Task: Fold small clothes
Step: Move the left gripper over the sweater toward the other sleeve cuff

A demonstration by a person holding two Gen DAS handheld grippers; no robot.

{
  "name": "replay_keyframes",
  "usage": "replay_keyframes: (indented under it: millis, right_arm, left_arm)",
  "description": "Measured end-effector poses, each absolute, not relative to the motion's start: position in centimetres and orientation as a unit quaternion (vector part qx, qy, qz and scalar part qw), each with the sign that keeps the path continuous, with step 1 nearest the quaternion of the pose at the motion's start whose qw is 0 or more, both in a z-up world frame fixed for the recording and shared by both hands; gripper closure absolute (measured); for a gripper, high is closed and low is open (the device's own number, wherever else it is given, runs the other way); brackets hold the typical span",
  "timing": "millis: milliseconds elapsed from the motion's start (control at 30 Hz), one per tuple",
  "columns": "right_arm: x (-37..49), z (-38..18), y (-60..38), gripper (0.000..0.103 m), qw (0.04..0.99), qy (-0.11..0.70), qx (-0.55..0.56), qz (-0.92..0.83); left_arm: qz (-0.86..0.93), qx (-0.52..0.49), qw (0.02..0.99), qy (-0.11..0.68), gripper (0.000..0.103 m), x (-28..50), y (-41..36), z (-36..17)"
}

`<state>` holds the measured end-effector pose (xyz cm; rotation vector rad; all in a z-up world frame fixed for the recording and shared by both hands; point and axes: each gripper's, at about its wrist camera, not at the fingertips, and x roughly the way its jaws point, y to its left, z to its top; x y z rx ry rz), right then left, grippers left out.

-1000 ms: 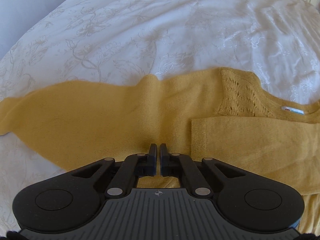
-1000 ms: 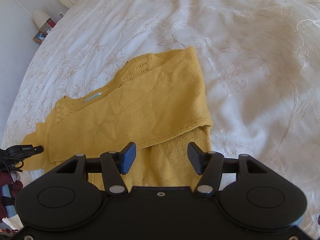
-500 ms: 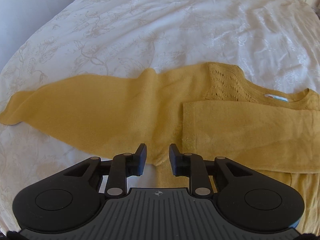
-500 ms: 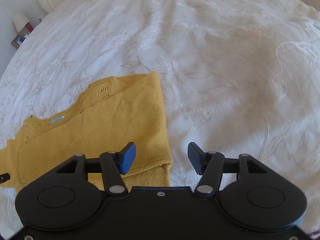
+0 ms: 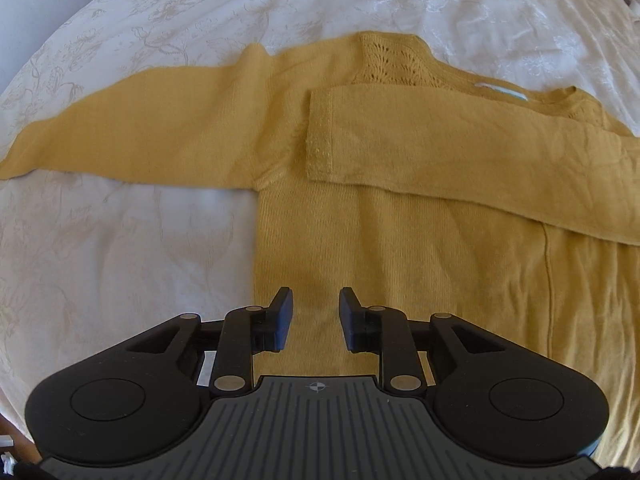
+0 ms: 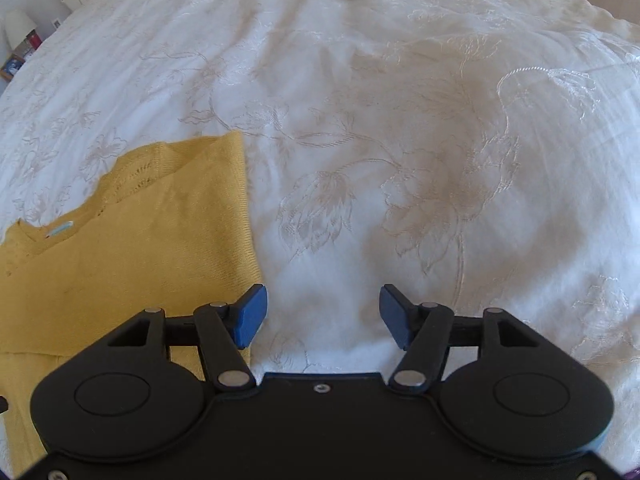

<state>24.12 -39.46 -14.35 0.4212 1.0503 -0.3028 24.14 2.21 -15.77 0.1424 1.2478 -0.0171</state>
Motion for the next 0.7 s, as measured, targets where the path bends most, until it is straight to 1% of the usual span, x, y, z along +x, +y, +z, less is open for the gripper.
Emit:
replay_keyframes:
  millis: [67, 133, 167, 467, 700]
  right_arm:
    - [23.1, -13.6, -38.6, 0.035, 0.840, 0.493, 0.192, -0.119]
    - [22.0, -13.2, -37.5, 0.029, 0.843, 0.496, 0.186, -0.092]
    - [21.5, -13.2, -37.1, 0.028, 0.843, 0.499, 0.183, -0.082]
    - [15.1, -15.0, -35.1, 0.028, 0.812, 0.561, 0.157, -0.019]
    - [13.0, -14.8, -35.2, 0.028, 0.805, 0.576, 0.146, -0.003]
  left_arm:
    - [-0.008, 0.068, 0.804, 0.591, 0.078, 22.7, 1.9, -16.1]
    - [-0.012, 0.073, 0.800, 0.595, 0.078, 21.2, 1.5, -16.4]
    - [-0.014, 0.078, 0.798, 0.598, 0.078, 20.4, 1.3, -16.7]
    - [-0.015, 0.104, 0.798, 0.594, 0.076, 14.7, 1.9, -17.5]
    - [-0.007, 0.101, 0.800, 0.591, 0.069, 12.1, 3.4, -17.7]
